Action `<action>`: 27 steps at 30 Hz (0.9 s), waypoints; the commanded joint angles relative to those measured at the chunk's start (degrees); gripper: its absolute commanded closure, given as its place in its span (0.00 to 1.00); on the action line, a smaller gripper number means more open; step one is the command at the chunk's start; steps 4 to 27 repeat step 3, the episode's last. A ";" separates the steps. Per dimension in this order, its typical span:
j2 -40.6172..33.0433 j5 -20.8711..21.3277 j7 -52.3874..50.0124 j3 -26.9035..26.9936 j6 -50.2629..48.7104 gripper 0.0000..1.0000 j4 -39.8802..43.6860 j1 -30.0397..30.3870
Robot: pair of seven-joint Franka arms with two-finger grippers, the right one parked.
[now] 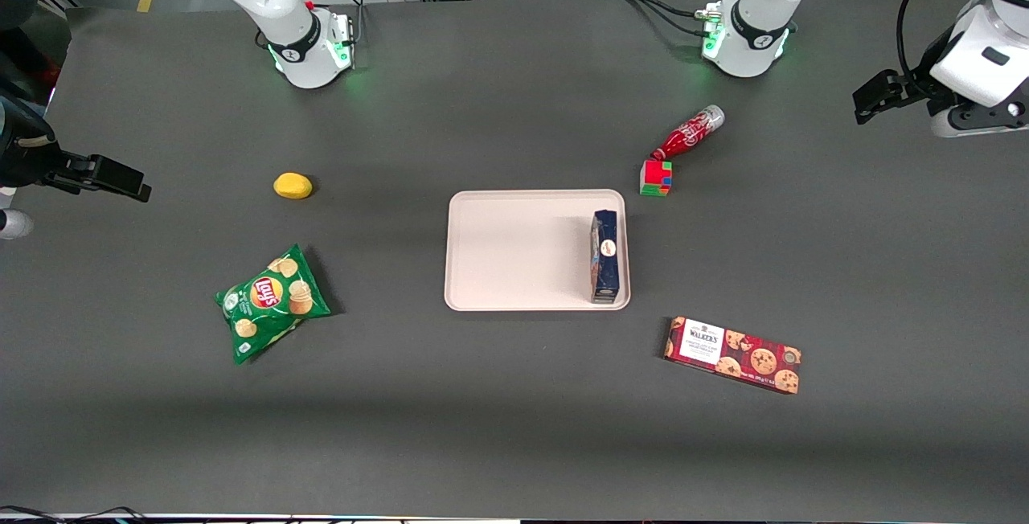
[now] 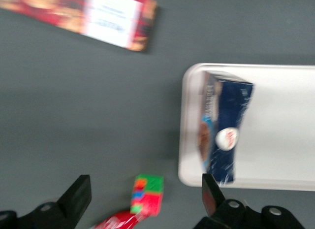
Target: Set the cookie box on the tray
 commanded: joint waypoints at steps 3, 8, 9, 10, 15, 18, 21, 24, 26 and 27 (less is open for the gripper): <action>-2.40 -0.60 1.45 0.75 1.13 0.00 -1.50 -0.56; -2.40 -0.60 1.45 0.75 1.13 0.00 -1.50 -0.56; -2.40 -0.60 1.45 0.75 1.13 0.00 -1.50 -0.56; -2.40 -0.60 1.45 0.75 1.13 0.00 -1.50 -0.56; -2.40 -0.60 1.45 0.75 1.13 0.00 -1.50 -0.56; -2.40 -0.60 1.45 0.75 1.13 0.00 -1.50 -0.56; -2.40 -0.60 1.45 0.75 1.13 0.00 -1.50 -0.56; -2.40 -0.60 1.45 0.75 1.13 0.00 -1.50 -0.56; -2.40 -0.60 1.45 0.75 1.13 0.00 -1.50 -0.56; -2.40 -0.60 1.45 0.75 1.13 0.00 -1.50 -0.56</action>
